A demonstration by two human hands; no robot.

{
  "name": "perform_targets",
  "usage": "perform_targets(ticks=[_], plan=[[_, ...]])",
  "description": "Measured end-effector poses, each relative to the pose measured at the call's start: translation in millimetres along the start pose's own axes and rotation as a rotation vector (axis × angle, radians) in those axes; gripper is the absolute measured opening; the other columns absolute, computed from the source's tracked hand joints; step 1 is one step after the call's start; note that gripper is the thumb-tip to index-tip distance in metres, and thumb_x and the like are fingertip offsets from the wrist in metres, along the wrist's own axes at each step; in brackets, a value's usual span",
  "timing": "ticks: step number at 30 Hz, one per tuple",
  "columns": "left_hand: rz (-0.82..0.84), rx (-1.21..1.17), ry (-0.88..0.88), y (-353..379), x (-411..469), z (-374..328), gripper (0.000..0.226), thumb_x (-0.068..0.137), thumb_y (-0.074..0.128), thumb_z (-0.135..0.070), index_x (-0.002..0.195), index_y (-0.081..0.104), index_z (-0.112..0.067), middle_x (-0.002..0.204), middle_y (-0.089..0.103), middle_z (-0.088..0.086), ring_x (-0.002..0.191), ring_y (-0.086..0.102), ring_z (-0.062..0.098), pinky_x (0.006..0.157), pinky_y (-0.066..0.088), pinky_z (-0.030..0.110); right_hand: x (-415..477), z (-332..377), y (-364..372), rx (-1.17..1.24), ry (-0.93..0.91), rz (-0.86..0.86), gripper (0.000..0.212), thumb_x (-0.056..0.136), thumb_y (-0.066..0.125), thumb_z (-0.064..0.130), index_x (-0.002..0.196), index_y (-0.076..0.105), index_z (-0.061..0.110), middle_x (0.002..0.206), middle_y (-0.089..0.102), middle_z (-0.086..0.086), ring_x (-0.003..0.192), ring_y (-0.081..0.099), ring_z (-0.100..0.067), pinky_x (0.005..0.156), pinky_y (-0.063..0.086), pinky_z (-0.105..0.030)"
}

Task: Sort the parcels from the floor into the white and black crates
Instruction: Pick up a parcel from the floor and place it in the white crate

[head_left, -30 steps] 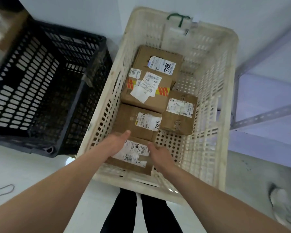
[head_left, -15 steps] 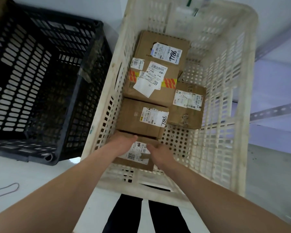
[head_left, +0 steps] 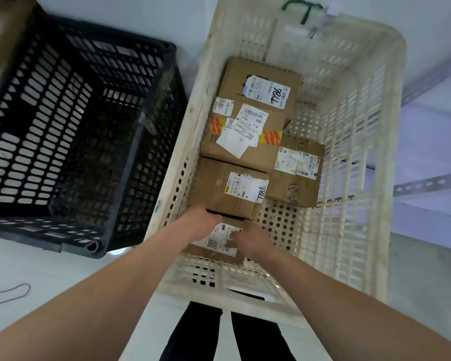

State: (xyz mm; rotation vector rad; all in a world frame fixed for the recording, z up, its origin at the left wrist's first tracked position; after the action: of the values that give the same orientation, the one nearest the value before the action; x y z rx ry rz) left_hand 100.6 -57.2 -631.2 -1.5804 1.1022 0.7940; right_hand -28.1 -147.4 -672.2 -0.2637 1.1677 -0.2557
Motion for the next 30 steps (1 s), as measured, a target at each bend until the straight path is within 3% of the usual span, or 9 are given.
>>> perform_targets(ticks=[4,6,9,12,16,19,21,24,30], plan=[[-0.025,-0.010,0.099,-17,-23,-18,0.065,0.102,0.052,-0.039,0.155,0.030,-0.009,0.156,0.040,0.014,0.134,0.048,0.028,0.106,0.044,0.040,-21,35,-23,-0.013,-0.091,-0.091,0.037,0.105,0.048,0.028,0.134,0.058,0.006,0.124,0.068,-0.012,0.090,0.064,-0.019,0.074,0.051,-0.032],[-0.025,-0.032,0.141,-26,-34,-27,0.065,0.103,0.049,-0.042,0.156,0.030,-0.011,0.159,0.037,0.011,0.141,0.040,0.029,0.115,0.037,0.043,-32,55,-35,-0.024,-0.146,-0.137,0.051,0.108,0.042,0.037,0.148,0.047,0.006,0.146,0.056,-0.014,0.117,0.059,-0.025,0.090,0.044,-0.032],[-0.068,-0.108,0.199,-40,-55,-37,0.065,0.101,0.053,-0.043,0.155,0.035,-0.014,0.158,0.040,0.009,0.140,0.043,0.029,0.113,0.039,0.040,-48,77,-49,0.020,-0.222,-0.216,0.062,0.107,0.037,0.050,0.155,0.041,0.010,0.159,0.044,-0.010,0.144,0.042,-0.027,0.112,0.034,-0.036],[-0.118,-0.219,0.246,-52,-74,-38,0.069,0.099,0.057,-0.045,0.157,0.033,-0.017,0.159,0.039,0.004,0.142,0.041,0.026,0.109,0.038,0.036,-67,95,-59,0.121,-0.328,-0.309,0.067,0.099,0.035,0.063,0.142,0.057,0.016,0.140,0.062,-0.003,0.130,0.054,-0.022,0.110,0.041,-0.042],[-0.232,-0.345,0.331,-69,-108,-33,0.062,0.098,0.059,-0.044,0.152,0.044,-0.017,0.152,0.049,0.001,0.136,0.048,0.020,0.111,0.040,0.035,-97,123,-67,0.211,-0.519,-0.314,0.050,0.105,0.044,0.049,0.139,0.060,0.017,0.127,0.063,0.012,0.118,0.055,-0.009,0.105,0.042,-0.031],[-0.379,-0.456,0.331,-83,-136,-16,0.055,0.097,0.062,-0.042,0.145,0.053,-0.017,0.140,0.059,0.000,0.120,0.057,0.015,0.099,0.046,0.029,-119,149,-64,0.162,-0.675,-0.266,0.045,0.107,0.045,0.045,0.131,0.062,0.011,0.111,0.066,0.013,0.103,0.057,-0.010,0.103,0.048,-0.040],[-0.471,-0.526,0.313,-88,-152,2,0.052,0.096,0.063,-0.044,0.141,0.057,-0.018,0.134,0.063,-0.001,0.116,0.059,0.013,0.096,0.047,0.028,-131,163,-59,0.115,-0.767,-0.241,0.048,0.106,0.045,0.045,0.136,0.061,0.011,0.130,0.066,-0.001,0.112,0.057,-0.007,0.106,0.046,-0.036],[-0.591,-0.643,0.278,-89,-176,34,0.052,0.094,0.065,-0.044,0.138,0.059,-0.018,0.133,0.065,-0.001,0.117,0.061,0.014,0.102,0.050,0.034,-151,182,-43,0.005,-0.892,-0.182,0.046,0.107,0.045,0.038,0.145,0.056,0.015,0.142,0.058,0.002,0.119,0.048,-0.001,0.101,0.036,-0.021],[-0.809,-0.843,0.182,-71,-232,112,0.045,0.094,0.067,-0.040,0.131,0.065,-0.014,0.122,0.068,0.003,0.109,0.064,0.017,0.088,0.055,0.032,-190,201,14,-0.146,-1.039,-0.045,0.046,0.106,0.047,0.041,0.146,0.055,0.019,0.142,0.059,0.004,0.119,0.050,-0.002,0.108,0.042,-0.032]])
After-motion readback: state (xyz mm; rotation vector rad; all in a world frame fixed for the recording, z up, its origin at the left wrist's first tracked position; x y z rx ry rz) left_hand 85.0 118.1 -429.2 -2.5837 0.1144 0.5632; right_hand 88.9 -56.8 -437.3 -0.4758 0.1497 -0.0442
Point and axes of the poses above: each hand's wrist, its own x-axis towards the middle knuckle, its own y-axis out of the palm, z = x × y, the point moved 6 cm from there along x, towards the middle knuckle
